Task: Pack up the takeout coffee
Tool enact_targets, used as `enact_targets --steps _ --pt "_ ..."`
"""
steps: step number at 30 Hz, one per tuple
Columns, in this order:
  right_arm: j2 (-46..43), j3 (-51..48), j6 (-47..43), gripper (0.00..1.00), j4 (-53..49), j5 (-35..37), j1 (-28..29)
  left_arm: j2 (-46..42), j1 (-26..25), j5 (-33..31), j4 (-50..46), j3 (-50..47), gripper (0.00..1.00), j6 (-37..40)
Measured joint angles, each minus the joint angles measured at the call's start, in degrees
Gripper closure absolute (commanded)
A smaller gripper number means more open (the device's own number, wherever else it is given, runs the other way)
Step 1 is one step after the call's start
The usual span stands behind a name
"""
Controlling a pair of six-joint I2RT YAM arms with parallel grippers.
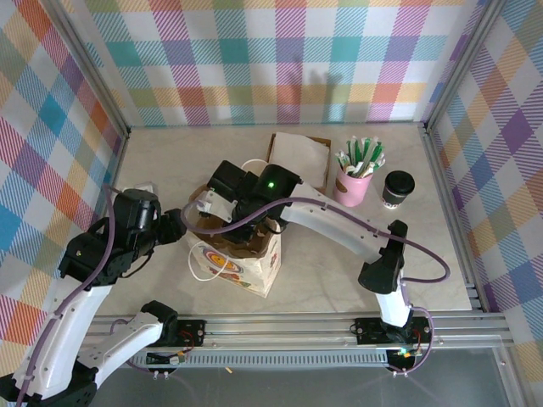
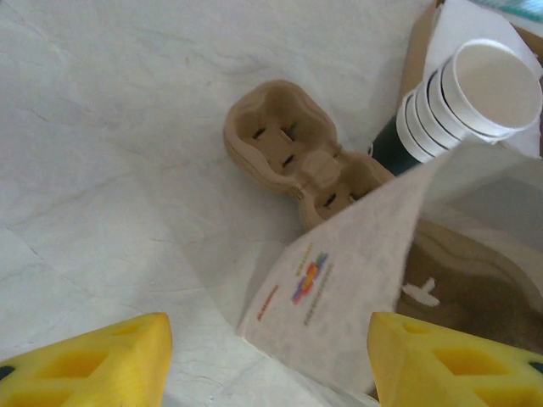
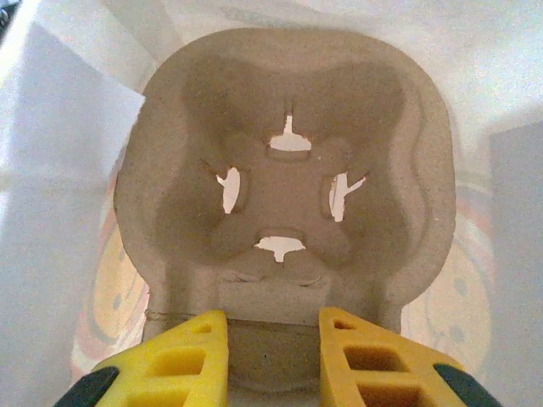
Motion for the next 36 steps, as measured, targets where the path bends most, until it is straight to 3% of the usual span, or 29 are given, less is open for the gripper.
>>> enact_targets --steps 8,14,24,36 --pt "0.5 4.0 0.2 0.81 -1.3 0.2 0.0 0.0 0.1 7.8 3.4 -0.7 0.38 0.5" --pt "0.5 2.0 0.4 0.81 0.0 0.2 0.0 0.2 0.2 10.0 4.0 -0.9 0.38 0.8" --pt "0.5 -3.6 1.2 0.81 3.5 -0.7 0.0 -2.0 0.2 10.3 3.9 -4.0 0.41 0.7" --pt "0.5 -7.0 1.2 0.80 5.5 -1.4 0.0 -5.7 0.2 5.7 1.7 -4.3 0.41 -0.8"
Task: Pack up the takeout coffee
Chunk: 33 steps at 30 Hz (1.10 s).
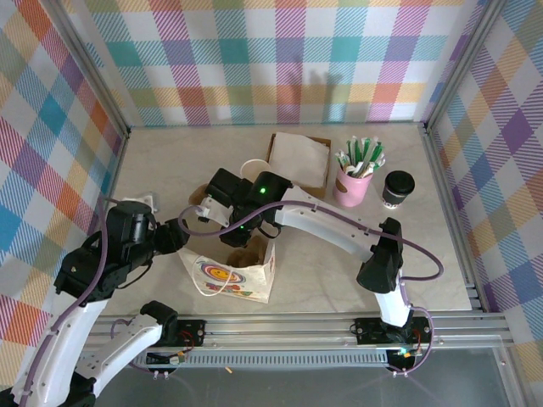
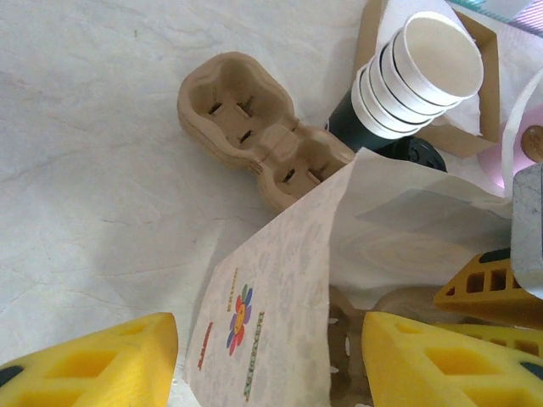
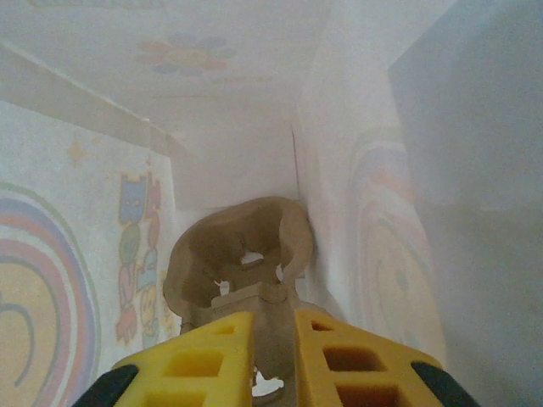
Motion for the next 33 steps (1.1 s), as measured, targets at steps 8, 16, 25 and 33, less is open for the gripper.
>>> enact_targets --steps 8,16,25,33 --pt "-1.2 -0.2 0.0 0.79 0.0 -0.2 0.0 -0.5 0.0 1.1 -0.5 0.0 0.41 -0.7" --pt "-4.0 -1.8 -0.3 0.73 0.9 -0.3 0.0 3.1 0.0 2.6 -0.7 0.0 0.56 -1.0" --pt "-11.5 -11.5 -1.4 0.69 3.9 -0.3 0.0 3.9 0.0 5.5 -1.3 -1.1 0.75 0.6" --pt "-20.1 -21.5 -2.0 0.65 7.7 0.3 0.0 2.4 0.0 9.3 -1.3 -2.8 0.96 5.7"
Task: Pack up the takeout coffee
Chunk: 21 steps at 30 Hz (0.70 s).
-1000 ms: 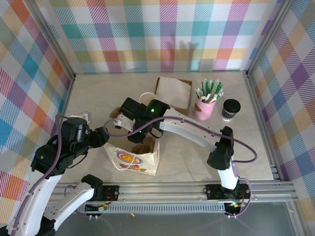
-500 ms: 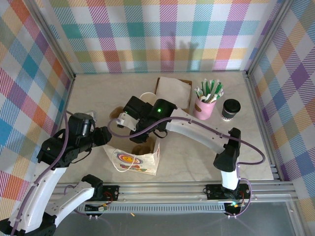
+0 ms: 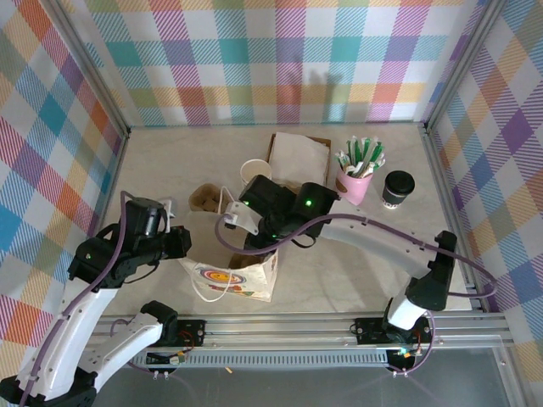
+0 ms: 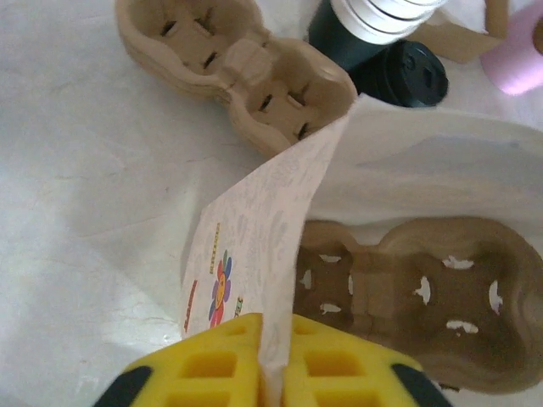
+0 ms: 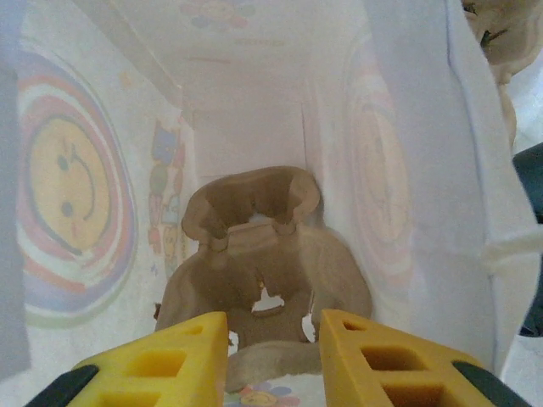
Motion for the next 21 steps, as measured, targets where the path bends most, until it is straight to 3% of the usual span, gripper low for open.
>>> enact_targets --steps 8,17,21 --pt "-4.4 -5.9 -2.5 0.60 1.5 3.7 0.0 -4.5 0.0 4.8 4.2 -2.2 1.00 1.3" --pt "-4.7 -6.8 -2.2 0.52 1.5 6.8 -1.9 5.7 0.0 6.6 1.4 4.7 0.99 -6.6" --pt "-4.7 -6.2 -2.5 0.48 1.1 6.2 -2.0 7.5 0.0 7.7 1.0 4.1 0.57 -9.1"
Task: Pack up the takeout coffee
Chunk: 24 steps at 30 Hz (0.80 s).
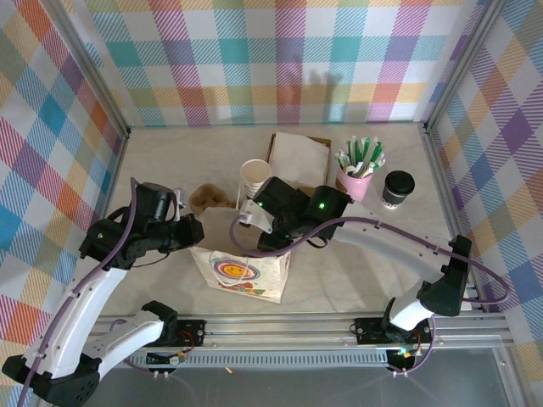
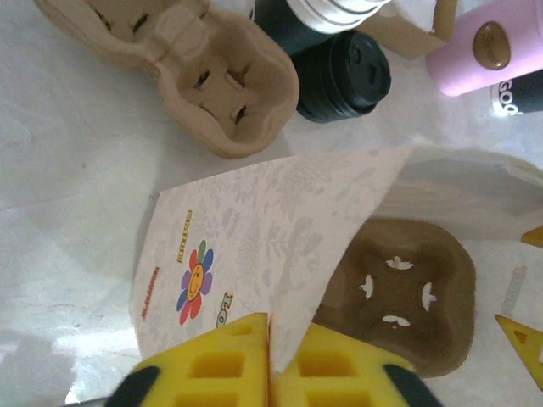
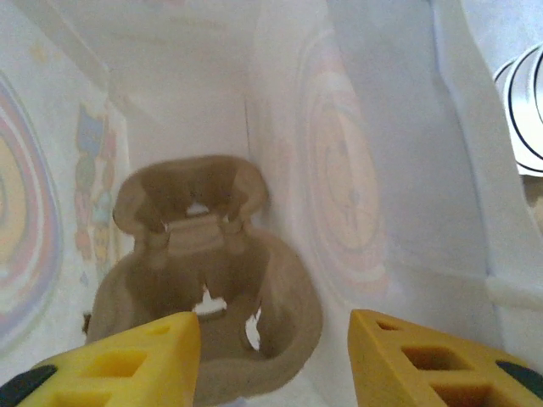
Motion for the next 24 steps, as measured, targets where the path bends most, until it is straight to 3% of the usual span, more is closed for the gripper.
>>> enact_targets --steps 2,5,9,15,21,24 --pt "0.0 0.9 -0.2 0.45 -0.4 -1.2 0.0 -0.6 0.0 -0.3 -0.4 0.1 0.40 -0.9" --pt "-0.2 2.2 -0.7 0.42 -0.5 -3.3 0.0 -1.9 0.0 -2.0 -2.0 1.7 0.37 -0.7" --pt "-0.8 3.6 -1.1 0.42 -1.6 -5.0 0.0 -0.9 0.0 -5.0 -4.7 9.1 0.42 2.3" --pt "-4.1 5.6 -0.1 0.40 -2.2 -5.8 0.0 8.5 0.0 -6.5 -7.6 27.3 0.51 15.0" --pt "-8.9 6.4 4.7 0.38 -3.0 -4.9 0.0 18.4 -1.2 0.5 -7.7 32.6 0.55 28.6" --pt "-10.7 6.4 7.8 0.39 -4.4 -4.0 -0.4 21.9 -5.7 3.5 -7.6 32.6 0.57 36.0"
